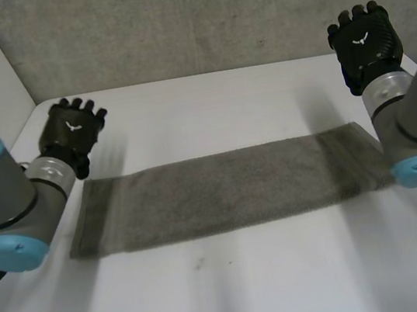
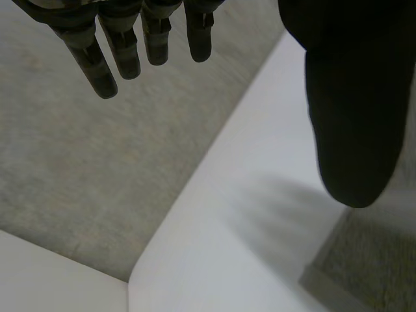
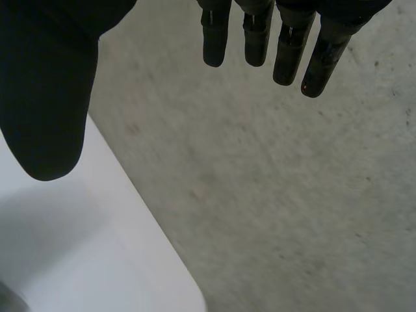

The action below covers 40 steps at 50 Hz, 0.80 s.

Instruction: Fold the laundry

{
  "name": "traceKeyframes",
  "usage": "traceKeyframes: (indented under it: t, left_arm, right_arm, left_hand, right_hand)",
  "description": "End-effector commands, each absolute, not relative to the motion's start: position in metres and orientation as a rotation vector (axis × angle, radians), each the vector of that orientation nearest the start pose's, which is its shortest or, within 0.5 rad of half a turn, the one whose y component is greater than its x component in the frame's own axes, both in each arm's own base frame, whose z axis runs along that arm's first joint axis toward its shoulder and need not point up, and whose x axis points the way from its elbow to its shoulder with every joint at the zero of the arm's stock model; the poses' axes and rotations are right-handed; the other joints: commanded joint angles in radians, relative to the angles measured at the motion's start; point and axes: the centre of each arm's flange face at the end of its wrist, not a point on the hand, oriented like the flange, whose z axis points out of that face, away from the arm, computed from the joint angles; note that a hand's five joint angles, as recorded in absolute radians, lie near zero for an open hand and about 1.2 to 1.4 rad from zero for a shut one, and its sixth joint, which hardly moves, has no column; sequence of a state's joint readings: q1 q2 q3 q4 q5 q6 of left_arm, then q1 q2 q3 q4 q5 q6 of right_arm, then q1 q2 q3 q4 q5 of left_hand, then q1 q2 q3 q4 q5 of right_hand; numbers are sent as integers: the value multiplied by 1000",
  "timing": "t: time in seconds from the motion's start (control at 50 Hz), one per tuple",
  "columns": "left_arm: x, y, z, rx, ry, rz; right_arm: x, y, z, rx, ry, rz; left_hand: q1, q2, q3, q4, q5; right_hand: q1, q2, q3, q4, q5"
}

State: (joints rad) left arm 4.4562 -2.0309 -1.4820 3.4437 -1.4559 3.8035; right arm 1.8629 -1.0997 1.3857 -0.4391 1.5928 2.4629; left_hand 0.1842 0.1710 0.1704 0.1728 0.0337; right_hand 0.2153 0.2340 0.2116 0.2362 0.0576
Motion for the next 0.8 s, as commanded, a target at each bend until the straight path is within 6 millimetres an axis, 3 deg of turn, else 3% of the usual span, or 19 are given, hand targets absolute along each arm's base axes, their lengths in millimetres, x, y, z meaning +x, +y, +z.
traceKeyframes:
  t: [0.02,0.12,0.22,0.26,0.32,0.58,0.7,0.8]
  left_arm:
    - [-229,-311,239,813,2059,-2228]
    - [-222,-288,250,567,2229,-2402]
    - [-221,-283,242,490,2269,-2450]
    - [-220,-282,239,490,2269,-2450]
    - [-220,-280,234,490,2273,-2447]
    - [-217,-279,225,484,2301,-2412]
    - [-217,-279,223,484,2307,-2407]
    - [-218,-279,220,489,2321,-2395]
  right_arm:
    - [229,-328,239,-1095,2120,-2237]
    - [206,-313,227,-1074,2312,-1997]
    - [182,-310,207,-1036,2470,-1862]
    - [163,-313,197,-973,2551,-1817]
    - [154,-311,184,-956,2588,-1763]
    - [145,-320,140,-1022,2547,-1681]
    - [142,-325,133,-1039,2550,-1709]
    - [139,-333,128,-1042,2538,-1766]
  left_hand:
    - [-10,4,4,2,-34]
    - [-10,4,4,2,-34]
    - [-10,4,4,2,-34]
    - [-10,4,4,2,-34]
    - [-10,4,4,2,-34]
    - [-10,4,4,2,-34]
    - [-10,4,4,2,-34]
    - [-10,4,4,2,-34]
  right_hand:
    - [-41,-59,-37,-62,-58]
    - [-41,-59,-37,-62,-58]
    - [-41,-59,-37,-62,-58]
    - [-41,-59,-37,-62,-58]
    - [-10,-29,-6,-31,-27]
    - [269,250,272,248,252]
    - [389,371,393,368,372]
    - [636,617,639,615,619]
